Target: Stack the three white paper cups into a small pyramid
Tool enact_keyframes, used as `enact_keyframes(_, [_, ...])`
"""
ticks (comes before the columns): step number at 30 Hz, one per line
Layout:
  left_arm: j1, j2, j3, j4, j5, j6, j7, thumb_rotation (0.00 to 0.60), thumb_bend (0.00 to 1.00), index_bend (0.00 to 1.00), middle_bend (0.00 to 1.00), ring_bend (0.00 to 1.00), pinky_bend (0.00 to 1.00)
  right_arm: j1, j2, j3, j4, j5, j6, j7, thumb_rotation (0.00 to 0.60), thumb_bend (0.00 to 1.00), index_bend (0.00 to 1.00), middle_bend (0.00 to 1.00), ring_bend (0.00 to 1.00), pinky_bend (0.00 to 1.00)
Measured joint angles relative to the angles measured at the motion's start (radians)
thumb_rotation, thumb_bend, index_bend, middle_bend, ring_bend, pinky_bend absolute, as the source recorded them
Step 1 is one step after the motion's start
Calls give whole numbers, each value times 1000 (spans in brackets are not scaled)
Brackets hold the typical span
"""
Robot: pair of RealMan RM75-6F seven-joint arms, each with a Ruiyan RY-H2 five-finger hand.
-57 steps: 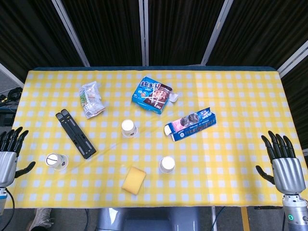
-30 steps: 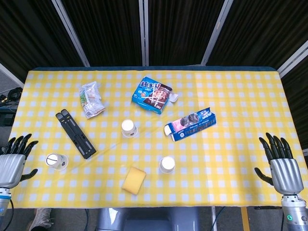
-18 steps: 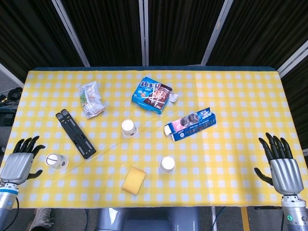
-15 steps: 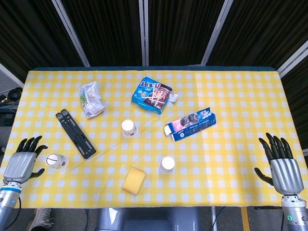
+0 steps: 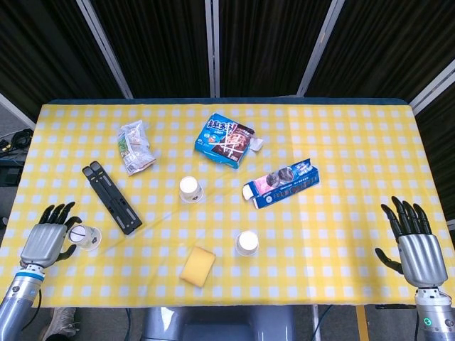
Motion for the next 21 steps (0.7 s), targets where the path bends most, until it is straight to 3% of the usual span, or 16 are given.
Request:
enact_keyframes(5, [-4,-5,4,8,11,-2,-24,600,468,422,0,0,0,0,0,-1,0,-2,0,0,600,85,142,0,0,0])
enact_keyframes(14, [4,32,-1,-48,68,69,-92,600,465,411,0,0,0,-2,2,-1,-2,8,-4,7,600,85,142,0,0,0])
enact_keyframes(21, [-38,67,-51,-125,65,67,-61,600,462,403,0,0,0,3,2,10,8,32,-20,17,600,85,142,0,0,0])
